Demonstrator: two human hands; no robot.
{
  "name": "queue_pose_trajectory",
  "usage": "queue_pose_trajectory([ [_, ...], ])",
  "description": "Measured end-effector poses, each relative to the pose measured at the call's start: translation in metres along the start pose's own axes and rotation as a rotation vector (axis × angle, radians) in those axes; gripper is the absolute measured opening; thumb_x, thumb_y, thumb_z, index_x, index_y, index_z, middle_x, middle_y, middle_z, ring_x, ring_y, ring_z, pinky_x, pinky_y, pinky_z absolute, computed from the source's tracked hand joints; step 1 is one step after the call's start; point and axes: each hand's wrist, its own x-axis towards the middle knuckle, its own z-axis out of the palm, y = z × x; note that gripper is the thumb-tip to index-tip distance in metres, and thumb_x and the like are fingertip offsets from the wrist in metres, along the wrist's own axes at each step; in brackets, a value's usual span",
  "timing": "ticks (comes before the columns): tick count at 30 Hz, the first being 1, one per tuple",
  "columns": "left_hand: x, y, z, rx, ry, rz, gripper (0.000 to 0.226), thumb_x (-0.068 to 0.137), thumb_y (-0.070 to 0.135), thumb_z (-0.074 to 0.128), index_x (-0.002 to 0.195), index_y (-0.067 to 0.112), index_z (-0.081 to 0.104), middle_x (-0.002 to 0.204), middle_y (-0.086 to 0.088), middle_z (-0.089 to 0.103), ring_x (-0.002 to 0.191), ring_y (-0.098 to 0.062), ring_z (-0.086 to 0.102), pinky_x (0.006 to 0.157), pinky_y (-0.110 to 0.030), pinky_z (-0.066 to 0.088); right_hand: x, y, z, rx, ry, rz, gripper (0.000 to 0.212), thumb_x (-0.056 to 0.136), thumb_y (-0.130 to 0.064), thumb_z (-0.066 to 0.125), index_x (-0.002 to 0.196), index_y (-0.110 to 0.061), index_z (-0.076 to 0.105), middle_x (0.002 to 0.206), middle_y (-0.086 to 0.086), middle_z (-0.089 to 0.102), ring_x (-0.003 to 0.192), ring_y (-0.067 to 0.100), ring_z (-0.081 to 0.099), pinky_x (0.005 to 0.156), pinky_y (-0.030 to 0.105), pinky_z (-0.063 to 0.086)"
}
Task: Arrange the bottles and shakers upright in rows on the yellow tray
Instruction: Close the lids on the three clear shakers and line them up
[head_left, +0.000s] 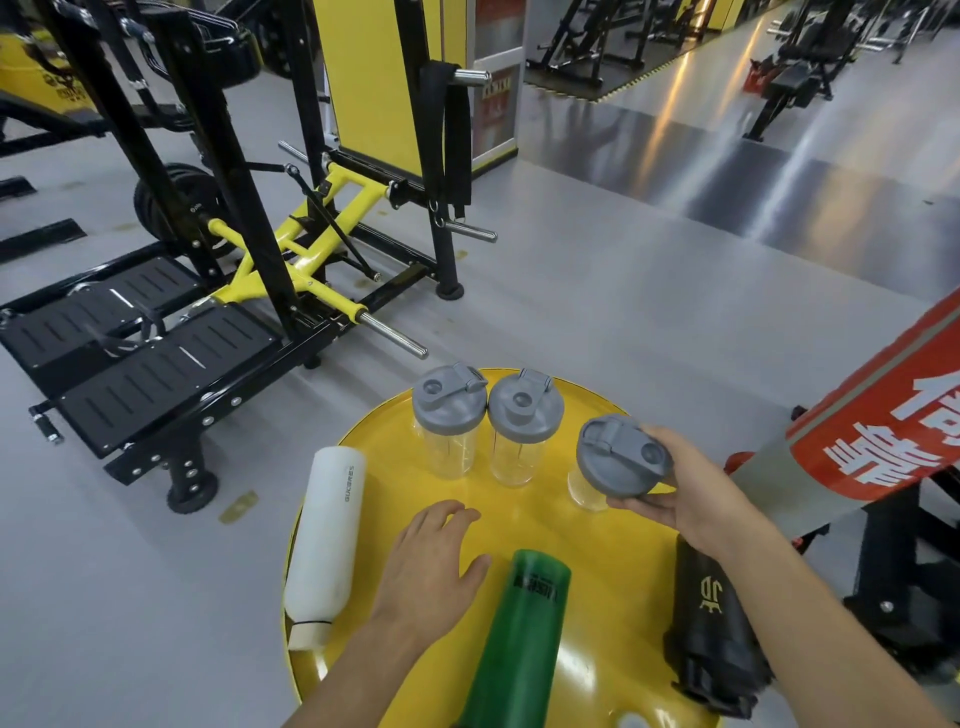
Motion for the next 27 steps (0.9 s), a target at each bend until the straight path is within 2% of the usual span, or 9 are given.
queue_pose_trajectory([
  [9,-0.003,-0.001,0.003,-0.007,-0.014,-0.008,0.053,0.097,0.051,0.052,0.146,0.033,0.044,0.15,0.012,0.045,0.139,-0.009,0.04,0.114,-0.031,0.038,0.011,-0.006,0.019,0.161,0.039,0.017,0.026,0.095,-0.045,0.062,0.109,-0.024,0.066,0.116,0.018,0.066,0.08,0.044,0.076,0.049,0.031,0.063],
  [21,0.001,0.001,0.006,-0.004,-0.021,-0.008,0.051,0.096,0.051,0.052,0.144,0.034,0.046,0.147,0.014,0.047,0.136,-0.007,0.043,0.111,-0.029,0.041,0.021,-0.011,0.026,0.208,0.05,0.004,0.03,0.094,-0.051,0.063,0.106,-0.023,0.066,0.115,0.016,0.069,0.078,0.041,0.077,0.055,0.032,0.065],
  [24,0.003,0.002,0.008,-0.004,-0.021,-0.005,0.051,0.096,0.05,0.052,0.143,0.033,0.046,0.147,0.014,0.047,0.135,-0.008,0.044,0.111,-0.029,0.042,0.023,-0.01,0.026,0.204,0.042,-0.001,0.034,0.094,-0.052,0.062,0.11,-0.023,0.067,0.116,0.016,0.069,0.079,0.04,0.077,0.05,0.029,0.063],
  [27,0.004,0.004,0.009,-0.011,-0.028,-0.004,0.051,0.096,0.05,0.052,0.143,0.033,0.047,0.147,0.013,0.047,0.135,-0.008,0.044,0.111,-0.029,0.041,0.025,-0.009,0.026,0.202,0.033,-0.007,0.039,0.093,-0.054,0.061,0.115,-0.023,0.067,0.119,0.016,0.069,0.079,0.04,0.077,0.056,0.031,0.065],
])
